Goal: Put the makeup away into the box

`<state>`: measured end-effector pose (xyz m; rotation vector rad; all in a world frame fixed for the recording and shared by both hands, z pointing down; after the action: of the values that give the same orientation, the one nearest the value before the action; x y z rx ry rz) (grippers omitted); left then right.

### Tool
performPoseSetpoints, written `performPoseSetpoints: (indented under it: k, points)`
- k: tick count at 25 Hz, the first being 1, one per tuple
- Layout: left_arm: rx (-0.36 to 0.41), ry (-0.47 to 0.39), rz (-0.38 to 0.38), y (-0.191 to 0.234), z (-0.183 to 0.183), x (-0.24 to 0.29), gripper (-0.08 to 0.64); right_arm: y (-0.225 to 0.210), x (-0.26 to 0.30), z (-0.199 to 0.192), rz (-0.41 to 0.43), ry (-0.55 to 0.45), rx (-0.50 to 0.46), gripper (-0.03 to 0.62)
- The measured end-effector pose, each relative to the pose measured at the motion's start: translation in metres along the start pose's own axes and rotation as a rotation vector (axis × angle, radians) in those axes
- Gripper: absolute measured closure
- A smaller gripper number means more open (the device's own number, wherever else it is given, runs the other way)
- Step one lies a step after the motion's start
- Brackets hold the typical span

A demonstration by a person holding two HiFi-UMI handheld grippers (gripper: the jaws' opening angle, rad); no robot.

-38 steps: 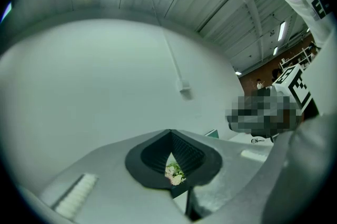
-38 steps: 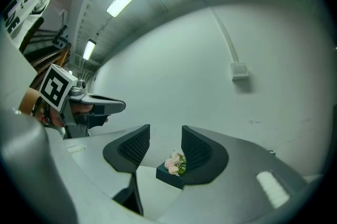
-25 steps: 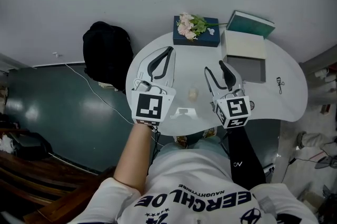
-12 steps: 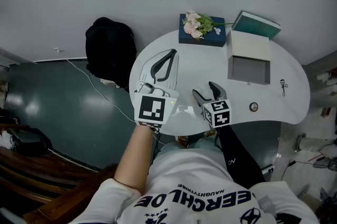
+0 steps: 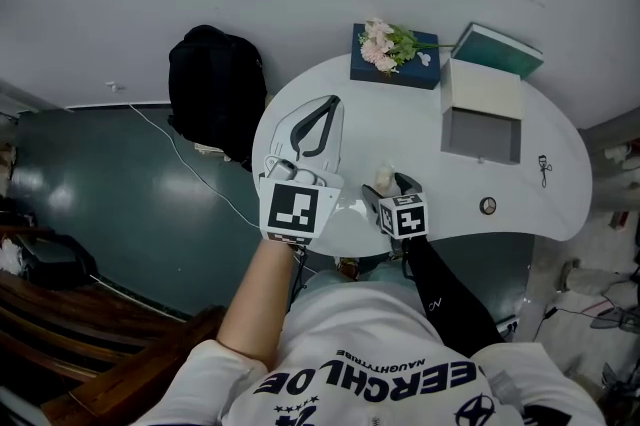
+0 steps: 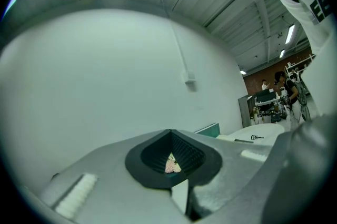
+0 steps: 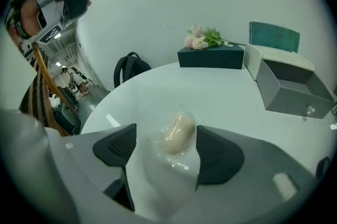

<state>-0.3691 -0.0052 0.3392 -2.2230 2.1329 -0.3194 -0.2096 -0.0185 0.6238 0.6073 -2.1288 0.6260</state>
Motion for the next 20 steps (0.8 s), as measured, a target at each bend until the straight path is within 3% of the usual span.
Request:
performPoseSetpoints:
  k: [1, 2, 3, 4, 12, 20]
  points:
    - [0.0, 0.002, 0.002, 0.001, -0.001, -0.001, 0.559, -0.001, 0.002, -0.003, -0.012, 0.019, 0.008, 0.219]
    - [0.0, 0.003, 0.004, 0.002, -0.002, -0.002, 0.559, -0.003, 0.003, -0.006, -0.027, 0.036, 0.013, 0.284]
    - [0.0, 0.003, 0.006, 0.003, -0.002, -0.003, 0.558, -0.005, 0.003, -0.007, -0.039, 0.047, 0.014, 0.411]
    - [0.001, 0.003, 0.007, 0.004, -0.003, -0.003, 0.558, -0.007, 0.002, -0.008, -0.044, 0.05, 0.013, 0.428]
    - [-0.009, 0.001, 0.027, 0.017, -0.004, -0.007, 0.558, -0.011, -0.013, 0.007, -0.061, -0.046, 0.003, 0.445]
    - [-0.014, -0.025, 0.041, 0.024, 0.006, -0.008, 0.559, -0.01, -0.079, 0.093, -0.104, -0.382, -0.093, 0.445]
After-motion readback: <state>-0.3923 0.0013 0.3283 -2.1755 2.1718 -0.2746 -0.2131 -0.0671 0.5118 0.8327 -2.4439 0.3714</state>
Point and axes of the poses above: the fingertips, and each gripper's own axes: x forward along the fingers, y to its left, z out of its top, the point moved 5 cm from there along -x, backward along the fingers, and after that the axes turned 5 degrees about y, right-handed, at the moved point
